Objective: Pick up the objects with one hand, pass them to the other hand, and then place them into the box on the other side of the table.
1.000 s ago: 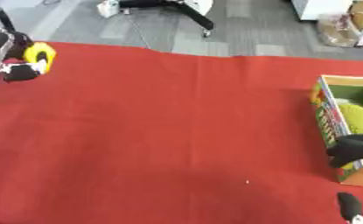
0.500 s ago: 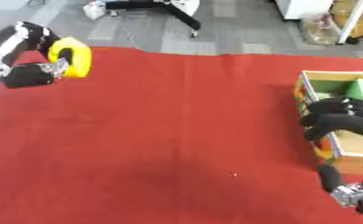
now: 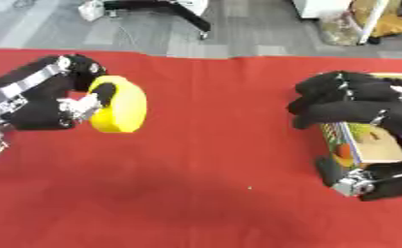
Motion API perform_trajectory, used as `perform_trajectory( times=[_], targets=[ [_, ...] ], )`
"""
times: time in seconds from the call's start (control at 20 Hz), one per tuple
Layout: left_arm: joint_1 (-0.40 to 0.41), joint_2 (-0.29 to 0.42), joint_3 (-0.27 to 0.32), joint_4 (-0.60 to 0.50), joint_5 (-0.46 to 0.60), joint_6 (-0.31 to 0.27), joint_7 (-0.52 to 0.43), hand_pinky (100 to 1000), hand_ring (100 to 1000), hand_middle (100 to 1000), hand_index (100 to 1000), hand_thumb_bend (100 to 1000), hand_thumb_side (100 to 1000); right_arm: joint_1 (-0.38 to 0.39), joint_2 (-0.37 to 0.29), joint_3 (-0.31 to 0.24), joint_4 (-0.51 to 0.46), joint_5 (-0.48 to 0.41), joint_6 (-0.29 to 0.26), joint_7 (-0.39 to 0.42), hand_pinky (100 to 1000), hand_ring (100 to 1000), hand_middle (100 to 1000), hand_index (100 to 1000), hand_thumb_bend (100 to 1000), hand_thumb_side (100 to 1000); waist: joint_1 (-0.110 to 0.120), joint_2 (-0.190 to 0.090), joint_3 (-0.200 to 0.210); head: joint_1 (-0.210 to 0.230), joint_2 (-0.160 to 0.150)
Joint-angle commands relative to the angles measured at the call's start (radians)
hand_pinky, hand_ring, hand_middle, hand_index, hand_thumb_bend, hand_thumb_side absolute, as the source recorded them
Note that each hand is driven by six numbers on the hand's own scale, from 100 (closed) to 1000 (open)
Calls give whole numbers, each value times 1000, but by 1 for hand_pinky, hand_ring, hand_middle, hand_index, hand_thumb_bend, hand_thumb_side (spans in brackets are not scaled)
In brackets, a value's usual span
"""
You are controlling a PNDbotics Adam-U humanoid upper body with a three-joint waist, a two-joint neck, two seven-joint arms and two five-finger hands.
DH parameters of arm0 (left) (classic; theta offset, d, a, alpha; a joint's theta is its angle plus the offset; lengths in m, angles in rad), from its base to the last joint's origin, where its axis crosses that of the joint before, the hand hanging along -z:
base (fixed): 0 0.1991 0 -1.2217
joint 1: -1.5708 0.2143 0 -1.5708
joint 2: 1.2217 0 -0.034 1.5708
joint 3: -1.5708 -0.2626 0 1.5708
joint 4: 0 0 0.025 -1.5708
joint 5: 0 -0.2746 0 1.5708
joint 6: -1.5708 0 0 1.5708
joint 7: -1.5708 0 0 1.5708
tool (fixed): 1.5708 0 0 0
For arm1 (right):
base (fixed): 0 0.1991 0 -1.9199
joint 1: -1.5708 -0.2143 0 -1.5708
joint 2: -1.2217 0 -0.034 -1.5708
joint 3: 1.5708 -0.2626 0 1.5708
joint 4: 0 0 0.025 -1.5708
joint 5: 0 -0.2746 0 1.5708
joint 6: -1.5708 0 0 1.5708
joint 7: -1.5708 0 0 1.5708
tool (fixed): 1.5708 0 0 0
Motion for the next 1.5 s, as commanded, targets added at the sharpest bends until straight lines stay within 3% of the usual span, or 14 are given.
perform_trajectory(
  times=[0.05, 0.25, 0.6, 1.15, 1.5],
  targets=[
    [-33, 5, -45, -22, 83, 36, -34, 566, 446, 395, 539, 100, 576, -48, -8, 7, -20, 12, -2, 10, 854, 777, 735, 931, 100, 103, 11, -32, -2, -4, 9],
    [-60, 3, -101, -22, 138, 84, -65, 567, 447, 397, 540, 100, 651, -98, 5, 24, -20, 90, -2, -24, 877, 792, 766, 930, 100, 148, 11, -32, -1, -8, 12],
    [-109, -5, -165, -22, 223, 139, -102, 571, 451, 401, 544, 100, 718, -167, 42, 106, -20, 246, -2, -107, 876, 785, 771, 897, 121, 220, 10, -29, 4, -18, 18],
    [-163, -35, -197, -22, 316, 159, -93, 574, 450, 399, 542, 100, 738, -211, 110, 208, -20, 481, -2, -246, 872, 778, 784, 874, 194, 297, 8, -28, 14, -31, 21],
    [-182, -52, -200, -22, 362, 158, -83, 578, 451, 400, 543, 100, 737, -205, 122, 234, -20, 603, -2, -332, 881, 788, 812, 895, 233, 325, 7, -27, 17, -33, 22]
  ],
)
